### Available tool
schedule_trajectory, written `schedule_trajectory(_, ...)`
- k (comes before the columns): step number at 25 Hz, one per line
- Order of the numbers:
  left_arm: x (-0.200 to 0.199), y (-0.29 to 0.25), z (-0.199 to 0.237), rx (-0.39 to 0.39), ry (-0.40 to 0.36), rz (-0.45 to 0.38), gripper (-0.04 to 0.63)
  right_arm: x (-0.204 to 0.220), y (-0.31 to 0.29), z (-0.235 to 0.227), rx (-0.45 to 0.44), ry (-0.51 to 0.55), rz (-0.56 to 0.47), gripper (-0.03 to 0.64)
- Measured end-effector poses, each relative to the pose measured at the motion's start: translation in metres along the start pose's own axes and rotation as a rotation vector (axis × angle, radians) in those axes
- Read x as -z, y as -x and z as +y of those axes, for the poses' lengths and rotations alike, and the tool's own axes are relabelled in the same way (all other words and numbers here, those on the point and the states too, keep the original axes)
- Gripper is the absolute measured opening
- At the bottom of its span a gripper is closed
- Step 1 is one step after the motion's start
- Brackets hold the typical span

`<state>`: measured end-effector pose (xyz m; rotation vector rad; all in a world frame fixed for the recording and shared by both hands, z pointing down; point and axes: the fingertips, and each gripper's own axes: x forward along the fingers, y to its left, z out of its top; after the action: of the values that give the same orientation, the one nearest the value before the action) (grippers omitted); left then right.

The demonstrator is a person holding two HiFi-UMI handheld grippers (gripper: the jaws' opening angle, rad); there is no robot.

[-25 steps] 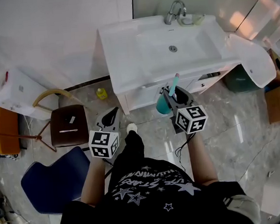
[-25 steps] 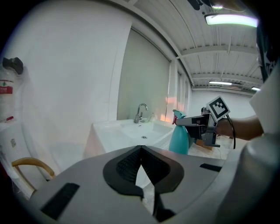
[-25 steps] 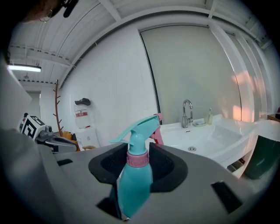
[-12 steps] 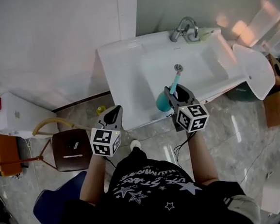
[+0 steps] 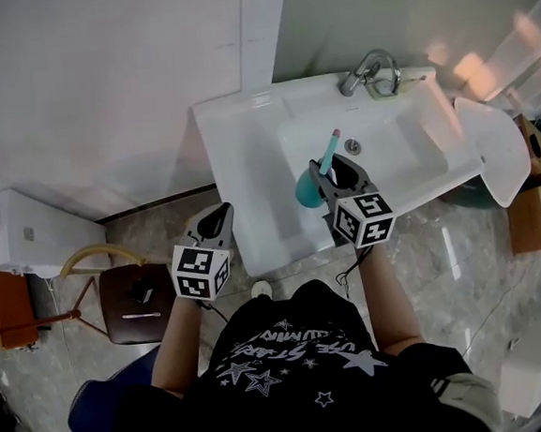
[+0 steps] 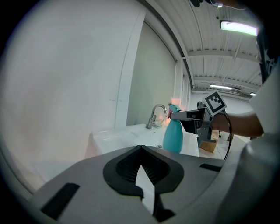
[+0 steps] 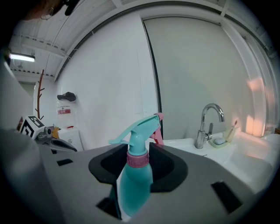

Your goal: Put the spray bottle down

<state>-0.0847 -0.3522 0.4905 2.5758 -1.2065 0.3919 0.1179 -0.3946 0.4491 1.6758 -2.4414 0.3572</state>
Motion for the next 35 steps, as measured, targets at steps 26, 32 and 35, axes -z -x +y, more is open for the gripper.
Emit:
schedule_trajectory(26,-0.038,-0.092,0.051,-0.288,0.083,0.046,0.015,-0.051,-0.19,-0.064,-0.269,0.067,-0.048,0.163)
schedule_trajectory(32,-0.031,-0.104,0.06,-0.33,0.088,0.072,0.015,-0.037,-0.228,-0.073,-0.273,0.061,-0.084,0.163)
schedule_trajectory(35,-0.026,-0.106,0.065,-0.35,0.089,0.084,0.015,-0.034,-0.24,-0.071,-0.281,0.065,-0.115,0.163)
